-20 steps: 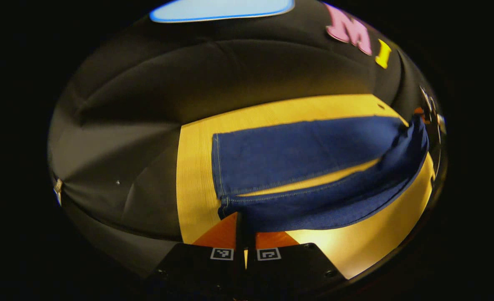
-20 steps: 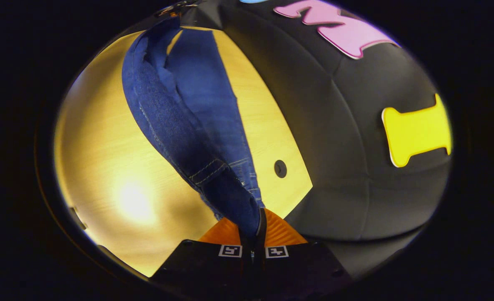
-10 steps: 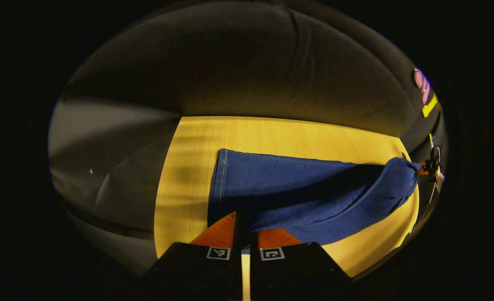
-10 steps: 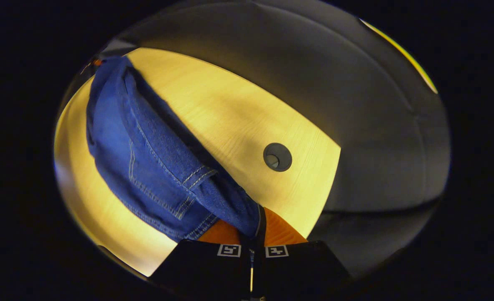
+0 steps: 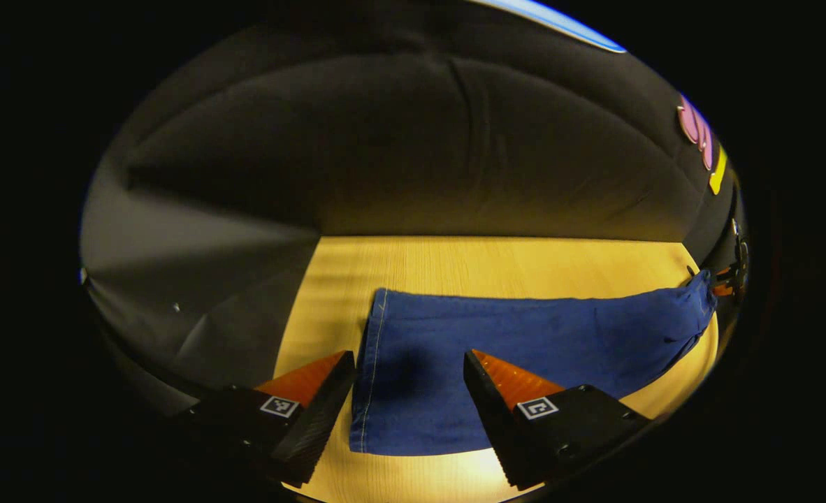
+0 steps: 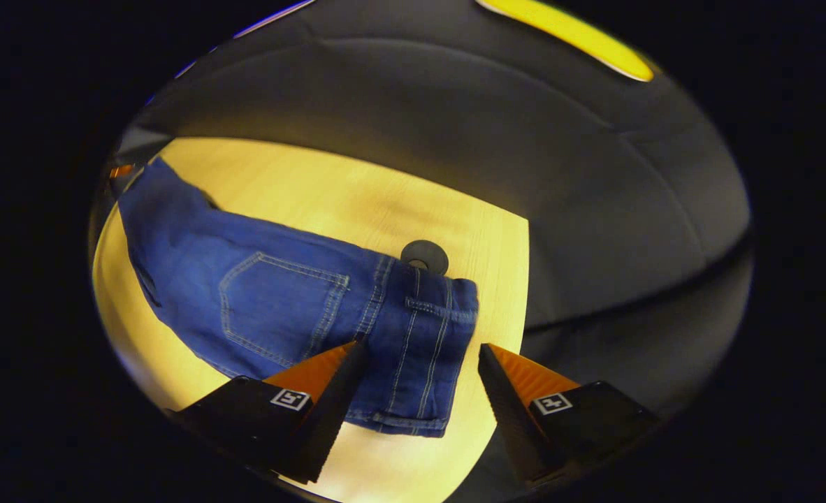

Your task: Grasp the waist and the cuffs of the jeans and fold them to make the two legs overlap; first hold the waist and fold one-third of the jeans toward the cuffs, then hold the cuffs and fold the remaining one-third in the same direction to finish folding.

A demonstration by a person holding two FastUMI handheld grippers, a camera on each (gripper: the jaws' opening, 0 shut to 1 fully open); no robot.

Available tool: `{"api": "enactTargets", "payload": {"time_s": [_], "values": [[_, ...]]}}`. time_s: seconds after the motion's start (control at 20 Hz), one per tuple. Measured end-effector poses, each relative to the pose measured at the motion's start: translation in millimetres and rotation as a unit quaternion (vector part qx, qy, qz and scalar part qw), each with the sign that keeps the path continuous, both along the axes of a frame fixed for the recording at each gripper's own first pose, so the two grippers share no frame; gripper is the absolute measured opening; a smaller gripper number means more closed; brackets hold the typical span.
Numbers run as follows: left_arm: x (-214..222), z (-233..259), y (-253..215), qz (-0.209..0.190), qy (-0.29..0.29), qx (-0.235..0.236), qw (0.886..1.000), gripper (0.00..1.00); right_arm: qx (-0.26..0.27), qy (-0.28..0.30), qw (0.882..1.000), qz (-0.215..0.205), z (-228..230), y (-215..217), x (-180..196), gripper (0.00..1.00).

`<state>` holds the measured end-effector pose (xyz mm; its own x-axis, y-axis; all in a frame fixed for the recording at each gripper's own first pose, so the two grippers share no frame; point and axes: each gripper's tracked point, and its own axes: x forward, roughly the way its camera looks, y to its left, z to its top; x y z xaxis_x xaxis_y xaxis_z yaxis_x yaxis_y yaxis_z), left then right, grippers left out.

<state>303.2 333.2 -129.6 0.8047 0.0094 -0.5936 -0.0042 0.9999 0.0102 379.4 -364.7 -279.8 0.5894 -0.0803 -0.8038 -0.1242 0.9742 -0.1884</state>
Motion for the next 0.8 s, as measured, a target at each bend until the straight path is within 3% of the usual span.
{"api": "enactTargets", "payload": {"time_s": [0.2, 0.4, 0.55, 0.75, 0.8], "values": [[-25, 38, -17, 0.016, -0.095, 0.002, 0.995, 0.97, 0.041, -0.052, 0.997, -0.045, 2, 19, -34, 0.98], [-76, 65, -36, 0.024, -0.15, 0.02, 0.988, 0.97, 0.065, -0.114, 0.986, -0.107, 7, 22, -54, 0.98], [-111, 76, -63, 0.028, -0.177, 0.03, 0.983, 0.97, 0.09, -0.154, 0.97, -0.165, 2, 16, -64, 0.98], [-168, 75, -103, 0.039, -0.188, -0.002, 0.981, 0.97, 0.127, -0.178, 0.947, -0.235, -11, 13, -73, 0.99], [-176, 70, -110, 0.039, -0.184, -0.005, 0.982, 0.97, 0.137, -0.185, 0.939, -0.254, -13, 11, -74, 0.89]]}}
